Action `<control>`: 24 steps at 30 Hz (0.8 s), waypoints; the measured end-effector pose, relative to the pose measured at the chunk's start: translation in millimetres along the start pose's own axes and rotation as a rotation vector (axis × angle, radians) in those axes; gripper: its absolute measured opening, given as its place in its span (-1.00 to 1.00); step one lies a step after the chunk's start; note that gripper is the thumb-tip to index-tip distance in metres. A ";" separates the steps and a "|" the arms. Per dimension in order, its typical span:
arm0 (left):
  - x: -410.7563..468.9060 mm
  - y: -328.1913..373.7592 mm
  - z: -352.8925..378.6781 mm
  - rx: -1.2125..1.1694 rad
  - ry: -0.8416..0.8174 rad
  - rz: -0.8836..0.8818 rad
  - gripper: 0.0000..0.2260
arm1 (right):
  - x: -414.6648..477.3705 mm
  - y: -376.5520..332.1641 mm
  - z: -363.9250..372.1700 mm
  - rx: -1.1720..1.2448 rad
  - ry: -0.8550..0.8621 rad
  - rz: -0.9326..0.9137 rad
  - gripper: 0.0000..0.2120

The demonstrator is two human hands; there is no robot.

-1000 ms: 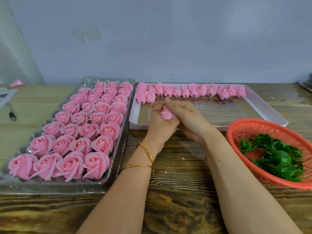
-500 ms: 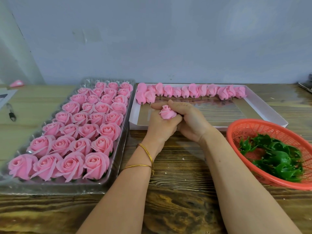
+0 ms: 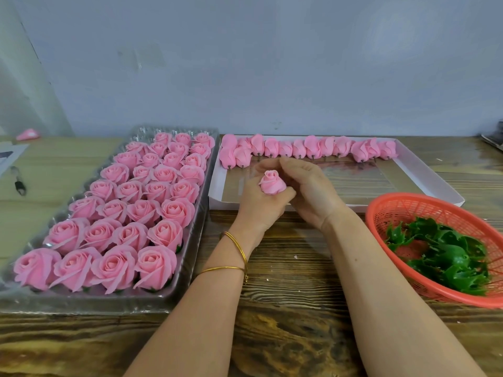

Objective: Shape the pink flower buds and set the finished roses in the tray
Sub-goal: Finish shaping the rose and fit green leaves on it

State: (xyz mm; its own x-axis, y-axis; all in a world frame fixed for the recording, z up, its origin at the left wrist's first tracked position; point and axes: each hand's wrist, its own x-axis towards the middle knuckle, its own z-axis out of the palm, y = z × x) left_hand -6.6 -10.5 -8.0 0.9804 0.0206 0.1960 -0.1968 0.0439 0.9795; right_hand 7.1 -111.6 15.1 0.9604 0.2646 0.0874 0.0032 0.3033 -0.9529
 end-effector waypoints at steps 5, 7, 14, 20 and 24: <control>-4.2 3.6 -2.0 -0.002 -0.209 -0.111 -0.83 | -2.7 -6.6 1.6 -0.019 0.047 -0.122 -0.76; -5.5 4.2 -2.6 0.039 -0.270 -0.133 -0.86 | -3.9 -8.1 3.6 -0.038 0.027 -0.148 -0.75; -8.4 9.0 -1.7 -0.021 -0.319 -0.193 -0.76 | -7.0 -10.6 6.1 -0.155 -0.048 -0.147 -0.72; -10.4 13.2 -3.5 -0.030 -0.335 -0.234 -0.76 | -7.3 -7.3 5.8 -0.256 -0.078 -0.091 -0.76; -11.3 14.1 -1.8 -0.021 -0.327 -0.228 -0.73 | -8.1 -6.9 4.9 -0.244 -0.119 -0.058 -0.80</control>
State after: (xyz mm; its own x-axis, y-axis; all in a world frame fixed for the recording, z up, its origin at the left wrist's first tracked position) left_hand -20.4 -8.3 3.5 0.9503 -0.3108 -0.0187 0.0297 0.0309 0.9991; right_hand -2.1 -111.3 22.4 0.9172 0.3632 0.1640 0.1386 0.0952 -0.9858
